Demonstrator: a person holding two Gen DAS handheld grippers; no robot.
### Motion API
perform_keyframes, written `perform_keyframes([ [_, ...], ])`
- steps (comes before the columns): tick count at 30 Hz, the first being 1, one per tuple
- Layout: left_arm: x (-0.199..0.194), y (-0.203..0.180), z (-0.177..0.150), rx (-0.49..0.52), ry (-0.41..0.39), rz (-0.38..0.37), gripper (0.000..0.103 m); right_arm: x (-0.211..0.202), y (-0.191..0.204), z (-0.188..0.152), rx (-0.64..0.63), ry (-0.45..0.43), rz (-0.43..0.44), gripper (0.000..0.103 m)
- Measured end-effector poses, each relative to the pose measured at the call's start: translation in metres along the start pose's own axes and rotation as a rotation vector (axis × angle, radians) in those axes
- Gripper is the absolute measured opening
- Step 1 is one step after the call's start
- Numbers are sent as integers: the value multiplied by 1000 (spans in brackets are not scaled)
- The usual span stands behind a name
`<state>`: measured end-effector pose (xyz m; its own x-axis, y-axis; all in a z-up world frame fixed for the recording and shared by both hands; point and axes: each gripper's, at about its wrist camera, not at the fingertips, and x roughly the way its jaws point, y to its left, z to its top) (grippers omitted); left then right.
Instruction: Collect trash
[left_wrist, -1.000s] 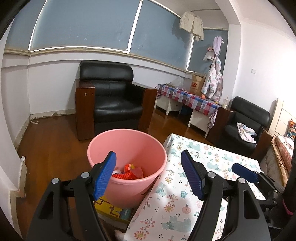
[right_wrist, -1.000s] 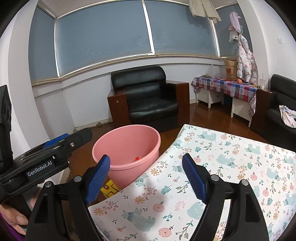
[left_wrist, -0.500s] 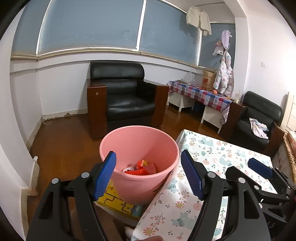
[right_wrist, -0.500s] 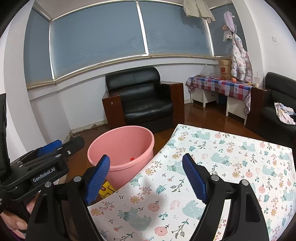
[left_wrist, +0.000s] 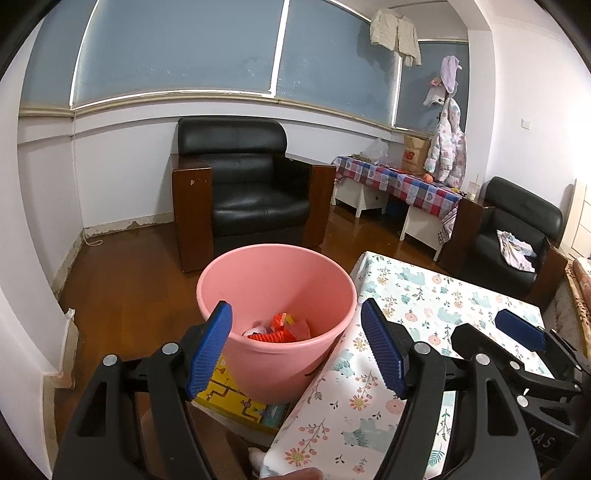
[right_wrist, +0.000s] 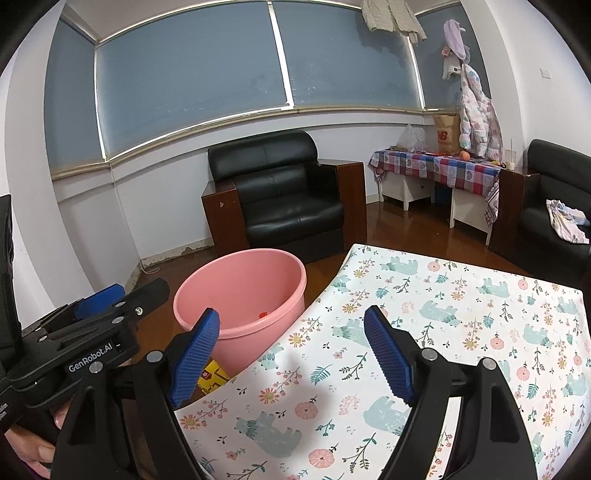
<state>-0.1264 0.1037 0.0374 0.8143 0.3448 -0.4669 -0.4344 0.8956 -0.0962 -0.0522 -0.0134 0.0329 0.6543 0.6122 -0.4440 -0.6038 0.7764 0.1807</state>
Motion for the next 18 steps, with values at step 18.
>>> perform_keyframes([
  [18,3,0,-3,19,9,-8,73,1,0,0,0,4,1,79],
])
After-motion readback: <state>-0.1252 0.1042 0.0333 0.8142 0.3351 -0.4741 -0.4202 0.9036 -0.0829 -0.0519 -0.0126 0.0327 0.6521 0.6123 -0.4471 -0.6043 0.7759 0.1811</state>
